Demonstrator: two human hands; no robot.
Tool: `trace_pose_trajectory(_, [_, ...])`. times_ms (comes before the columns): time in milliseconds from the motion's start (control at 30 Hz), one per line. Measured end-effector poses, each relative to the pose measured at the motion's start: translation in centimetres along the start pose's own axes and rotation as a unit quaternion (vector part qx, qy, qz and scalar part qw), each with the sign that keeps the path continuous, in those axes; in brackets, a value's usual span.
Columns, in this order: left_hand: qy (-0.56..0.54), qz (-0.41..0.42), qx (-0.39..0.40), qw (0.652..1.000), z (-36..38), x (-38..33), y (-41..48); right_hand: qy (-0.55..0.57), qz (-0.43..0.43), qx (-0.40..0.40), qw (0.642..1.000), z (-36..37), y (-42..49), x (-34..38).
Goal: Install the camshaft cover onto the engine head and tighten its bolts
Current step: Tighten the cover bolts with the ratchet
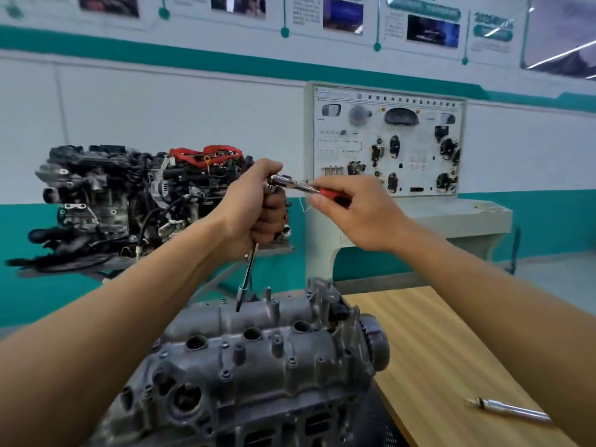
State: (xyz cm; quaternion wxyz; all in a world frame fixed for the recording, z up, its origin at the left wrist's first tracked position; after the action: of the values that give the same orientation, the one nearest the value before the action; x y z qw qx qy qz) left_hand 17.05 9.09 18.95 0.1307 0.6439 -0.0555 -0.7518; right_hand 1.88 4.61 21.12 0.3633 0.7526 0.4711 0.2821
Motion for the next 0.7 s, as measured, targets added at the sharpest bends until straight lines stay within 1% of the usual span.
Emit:
trace_pose_trajectory(100, [0.000, 0.073, -0.120, 0.990, -1.8, 0.5, 2.4, -0.011, 0.012, -0.069, 0.998, 0.7, -0.2, -1.0])
trace_pose_trajectory(133, [0.004, 0.089, -0.149, 0.985, -2.2, 0.8, 3.1, -0.010, 0.008, -0.081, 0.997, 1.1, -0.3, -0.8])
trace_pose_trajectory(200, [0.003, 0.102, -0.173, 0.980, -2.6, 1.5, 4.4, 0.000, 0.005, -0.094, 0.996, 2.0, -0.3, -0.4])
trace_pose_trajectory(367, [-0.018, 0.107, -0.178, 0.978, -4.5, 1.8, 5.6, 0.127, 0.044, -0.092, 0.987, 4.1, 0.6, -1.4])
trace_pose_trajectory(533, [-0.026, 0.107, -0.160, 0.981, -7.4, 0.8, 4.9, 0.211, 0.066, -0.101, 0.970, 6.5, 2.8, -1.6])
trace_pose_trajectory(633, [-0.034, 0.101, -0.150, 0.983, -8.6, 0.9, 4.7, 0.285, 0.118, -0.083, 0.948, 8.6, 4.0, -2.2])
trace_pose_trajectory(700, [-0.038, 0.094, -0.148, 0.984, -9.1, 1.5, 4.7, 0.305, 0.158, -0.061, 0.937, 10.3, 4.5, -3.0])
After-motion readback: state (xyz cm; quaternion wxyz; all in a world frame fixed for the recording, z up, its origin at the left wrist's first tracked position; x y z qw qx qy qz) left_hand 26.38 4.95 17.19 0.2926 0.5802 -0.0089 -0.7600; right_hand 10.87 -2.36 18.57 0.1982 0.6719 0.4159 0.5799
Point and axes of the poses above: each hand's wrist, its own y-axis towards the middle knuckle, its own z-axis out of the palm, x = y × z, the point moved 6 cm from there along y, towards the middle knuckle, and after that the axes turned 11 degrees about -y, right-handed, at the moved point
